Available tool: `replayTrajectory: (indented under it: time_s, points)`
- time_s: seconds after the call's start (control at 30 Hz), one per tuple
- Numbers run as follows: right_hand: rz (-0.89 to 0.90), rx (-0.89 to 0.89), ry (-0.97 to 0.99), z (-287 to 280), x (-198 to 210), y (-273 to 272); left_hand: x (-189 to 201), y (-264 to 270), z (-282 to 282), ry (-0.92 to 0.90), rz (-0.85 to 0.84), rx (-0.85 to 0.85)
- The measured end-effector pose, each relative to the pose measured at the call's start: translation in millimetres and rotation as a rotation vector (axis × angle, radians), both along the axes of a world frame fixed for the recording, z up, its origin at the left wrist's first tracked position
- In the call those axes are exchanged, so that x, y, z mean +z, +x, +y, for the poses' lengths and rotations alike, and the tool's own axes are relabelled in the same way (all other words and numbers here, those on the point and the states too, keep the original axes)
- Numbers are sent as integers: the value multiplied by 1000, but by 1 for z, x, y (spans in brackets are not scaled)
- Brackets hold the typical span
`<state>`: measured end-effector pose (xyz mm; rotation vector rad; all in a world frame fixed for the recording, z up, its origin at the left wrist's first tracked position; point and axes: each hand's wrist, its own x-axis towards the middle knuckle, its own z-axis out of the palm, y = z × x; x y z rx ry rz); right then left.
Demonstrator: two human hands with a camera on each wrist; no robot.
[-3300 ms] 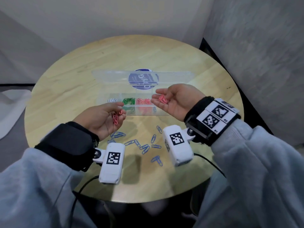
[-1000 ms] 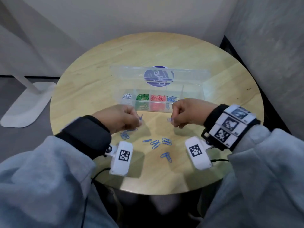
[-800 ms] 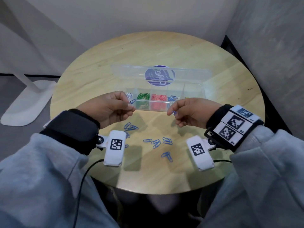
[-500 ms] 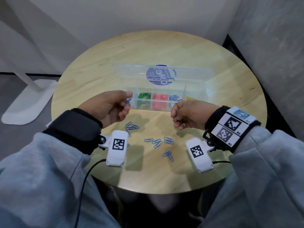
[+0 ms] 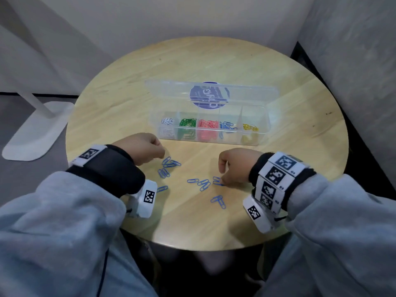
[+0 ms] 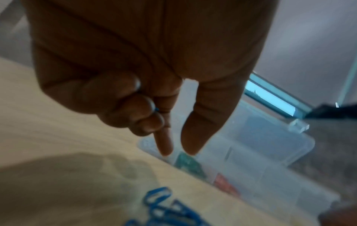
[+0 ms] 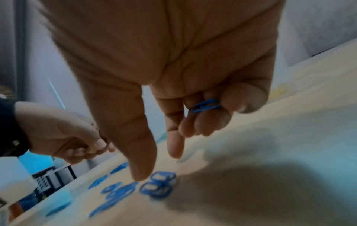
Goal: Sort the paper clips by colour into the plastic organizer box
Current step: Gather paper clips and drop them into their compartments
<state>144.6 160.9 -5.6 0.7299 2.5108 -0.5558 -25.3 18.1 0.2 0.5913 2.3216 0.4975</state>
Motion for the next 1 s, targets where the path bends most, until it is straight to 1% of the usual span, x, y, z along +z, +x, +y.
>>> replayTrajectory:
  time_s: [0.07,0.13,0.3,0.43,0.53,0.7,0.77,0.87,0.93,1.0]
  points:
    - [-25,32,-3,-3,-3,-1,-4,1,-2,-151,166,-76]
    - [-25,71,5,-5,-7,-4,-7,5,0,-197,234,-110]
    - [-70,149,46,-8,-13,-9,-15,13,8,-211,252,-165]
    - [-108,116,53,-5,-16,-10,-17,16,12,-235,255,-220]
    - [-122,116,57,-4,-18,-11,-17,18,12,-247,248,-226]
    - [-110,143,34,-2,-15,-9,-16,19,11,-253,236,-225]
    - [-85,120,-10,1,-10,-8,-14,19,11,-253,229,-224]
    - [-7,44,-94,12,-4,-7,-13,14,7,-227,193,-190]
    - [74,-49,-199,22,0,-5,-10,8,5,-129,57,-125]
    - [167,-171,-367,30,2,-3,-3,3,2,37,-128,-22]
